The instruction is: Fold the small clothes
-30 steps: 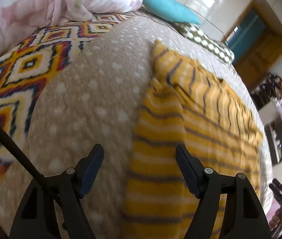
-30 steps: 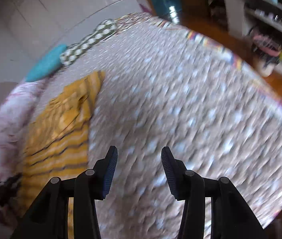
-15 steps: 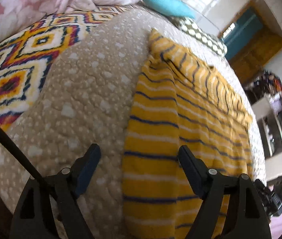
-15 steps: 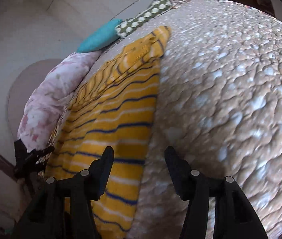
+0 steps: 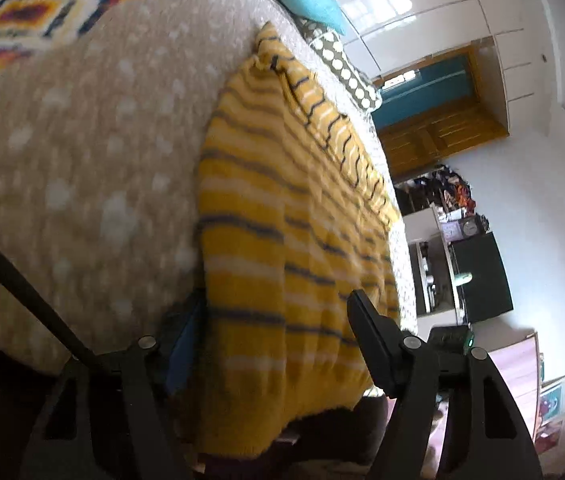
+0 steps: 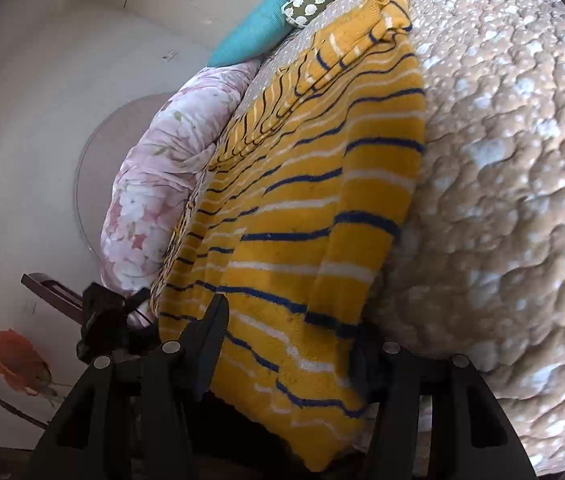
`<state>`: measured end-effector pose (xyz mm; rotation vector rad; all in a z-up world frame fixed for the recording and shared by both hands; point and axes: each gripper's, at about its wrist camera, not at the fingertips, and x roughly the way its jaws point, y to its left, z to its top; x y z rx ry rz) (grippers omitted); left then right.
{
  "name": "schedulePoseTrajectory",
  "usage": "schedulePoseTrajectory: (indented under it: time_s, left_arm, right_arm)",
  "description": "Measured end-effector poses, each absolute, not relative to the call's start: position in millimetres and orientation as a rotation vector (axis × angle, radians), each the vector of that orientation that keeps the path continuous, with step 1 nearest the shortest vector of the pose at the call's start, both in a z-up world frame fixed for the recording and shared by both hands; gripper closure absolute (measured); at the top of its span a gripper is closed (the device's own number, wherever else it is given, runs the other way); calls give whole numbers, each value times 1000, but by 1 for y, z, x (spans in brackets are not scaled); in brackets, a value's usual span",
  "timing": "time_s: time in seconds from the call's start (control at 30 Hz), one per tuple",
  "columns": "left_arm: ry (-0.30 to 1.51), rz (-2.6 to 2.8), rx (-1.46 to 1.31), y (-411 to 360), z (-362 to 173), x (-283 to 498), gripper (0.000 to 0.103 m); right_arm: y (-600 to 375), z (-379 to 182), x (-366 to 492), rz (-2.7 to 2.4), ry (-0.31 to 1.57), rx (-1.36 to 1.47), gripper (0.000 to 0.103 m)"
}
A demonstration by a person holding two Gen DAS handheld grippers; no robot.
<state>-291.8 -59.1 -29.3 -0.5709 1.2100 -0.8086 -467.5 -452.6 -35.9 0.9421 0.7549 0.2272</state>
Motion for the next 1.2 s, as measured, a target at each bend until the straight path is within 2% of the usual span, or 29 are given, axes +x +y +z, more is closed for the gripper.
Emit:
schedulePoseTrajectory:
  time_s: [0.23, 0.33, 0.4, 0.47, 0.63, 0.7, 0.83, 0.87, 0.9, 0.93, 1.2]
  left_arm:
    - [1205, -859, -428, -85, -23, -325, 34]
    - [1195, -880, -397, -98, -18, -332, 45]
    - [1176, -869, -384, -99, -13, -334, 57]
    - [1161, -847, -391, -98, -12, -332, 63]
    - [1199, -803, -440, -94, -26, -323, 62]
    - [1203, -803, -455, -94, -30, -322, 58]
    - [1224, -774, -465, -97, -32, -318, 60]
    - [1237, -748, -447, -100, -31, -317, 67]
    - [1244, -714, -413, -103, -30, -315, 83]
    - [1240, -652, -335, -107, -25, -314, 92]
    - [1042, -644, -197, -108, 49, -350, 96]
  right_arm:
    - [-441, -43, -470, 297, 762, 1019, 45]
    - [-436, -52, -473, 338, 776, 1059, 50]
    - [-432, -57, -475, 358, 792, 1066, 55]
    - [-426, -62, -474, 378, 811, 1073, 60]
    - [-422, -72, -478, 391, 819, 1102, 62]
    - [-421, -72, -479, 385, 826, 1097, 62]
    - [-411, -69, -475, 370, 847, 1057, 63]
    - [-407, -67, -473, 356, 859, 1033, 70]
    - [-405, -63, -471, 327, 876, 988, 76]
    - [-405, -60, -472, 306, 888, 952, 87]
    - [-400, -1, -489, 304, 830, 736, 93]
